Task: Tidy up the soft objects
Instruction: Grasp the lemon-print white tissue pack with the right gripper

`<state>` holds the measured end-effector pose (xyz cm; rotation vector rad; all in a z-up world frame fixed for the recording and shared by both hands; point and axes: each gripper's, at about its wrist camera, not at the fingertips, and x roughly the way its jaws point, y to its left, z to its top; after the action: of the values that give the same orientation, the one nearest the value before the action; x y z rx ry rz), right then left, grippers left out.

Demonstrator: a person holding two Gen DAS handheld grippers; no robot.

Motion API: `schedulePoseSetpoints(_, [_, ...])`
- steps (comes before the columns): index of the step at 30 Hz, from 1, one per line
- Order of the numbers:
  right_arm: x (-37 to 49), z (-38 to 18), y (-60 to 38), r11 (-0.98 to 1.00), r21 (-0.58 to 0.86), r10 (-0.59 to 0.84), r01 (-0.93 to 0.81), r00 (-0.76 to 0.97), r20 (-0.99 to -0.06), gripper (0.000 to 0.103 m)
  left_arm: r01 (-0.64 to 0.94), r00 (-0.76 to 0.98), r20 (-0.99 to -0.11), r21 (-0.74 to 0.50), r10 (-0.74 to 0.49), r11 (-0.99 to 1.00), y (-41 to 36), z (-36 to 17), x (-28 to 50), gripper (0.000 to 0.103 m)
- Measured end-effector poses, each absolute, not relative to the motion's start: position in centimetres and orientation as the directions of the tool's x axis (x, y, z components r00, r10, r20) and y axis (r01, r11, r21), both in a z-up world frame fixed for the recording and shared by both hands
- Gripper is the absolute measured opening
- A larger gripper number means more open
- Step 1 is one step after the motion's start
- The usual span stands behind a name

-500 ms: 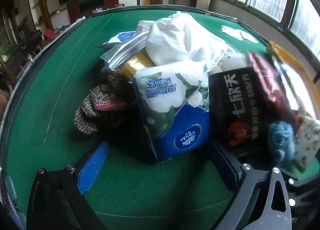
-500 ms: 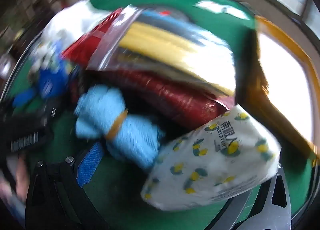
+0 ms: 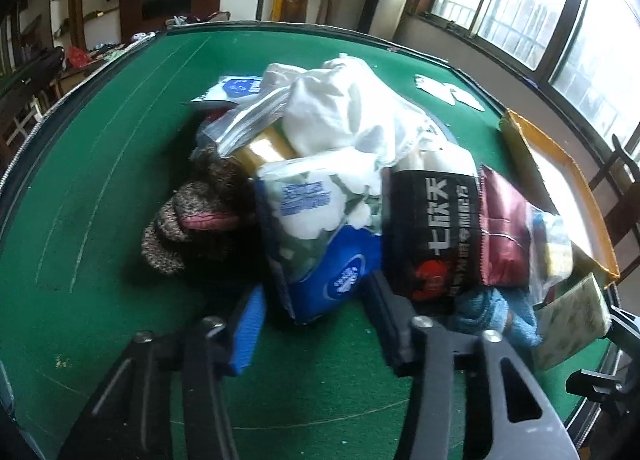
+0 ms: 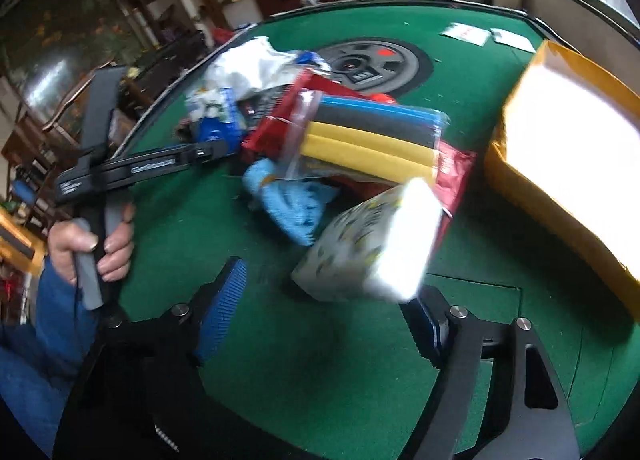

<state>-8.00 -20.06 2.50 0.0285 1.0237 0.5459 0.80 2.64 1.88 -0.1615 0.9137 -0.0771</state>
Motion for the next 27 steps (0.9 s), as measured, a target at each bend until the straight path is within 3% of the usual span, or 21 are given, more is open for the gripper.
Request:
schedulePoseSetpoints(4, [-7.6, 3.6, -20.0, 0.873, 0.235, 0.411, -0.427, 0.385, -0.826, 0.077, 0.020, 0.625, -0.763, -0.197, -0.166, 0.980, 1.8, 2.0, 0.0, 0.032])
schedulePoseSetpoints(8, [-8.3, 3.4, -20.8, 0.868, 0.269, 0.441, -0.417, 0.396, -0.805, 0.077, 0.038, 0.628, -0.749, -0.243, -0.212, 0.969, 1.6, 2.6, -0.9, 0.029])
schedulePoseSetpoints(17, [-7.9, 2.3, -22.0, 0.871, 0.313, 0.458, -0.379, 0.394, -0.797, 0.077, -0.045, 0.494, -0.837, -0.297, -0.237, 0.954, 2.0, 1.9, 1.4, 0.036])
schedulePoseSetpoints(22, [-7.2, 1.7, -22.7, 0.868, 0.354, 0.476, -0.349, 0.381, -0.793, 0.077, -0.040, 0.503, -0.846, -0.226, -0.176, 0.973, 0.8, 1.8, 2.5, 0.036])
schedulePoseSetpoints(25, [-6.8, 1.1, -23.1, 0.869, 0.378, 0.482, -0.319, 0.375, -0.792, 0.076, -0.020, 0.528, -0.831, -0.216, -0.173, 0.976, 0.3, 2.1, 2.0, 0.024])
schedulePoseSetpoints(27, [-6.7, 1.0, -23.2, 0.867, 0.392, 0.488, -0.307, 0.367, -0.792, 0.053, -0.014, 0.541, -0.823, -0.216, -0.174, 0.976, 0.1, 2.4, 1.4, 0.020])
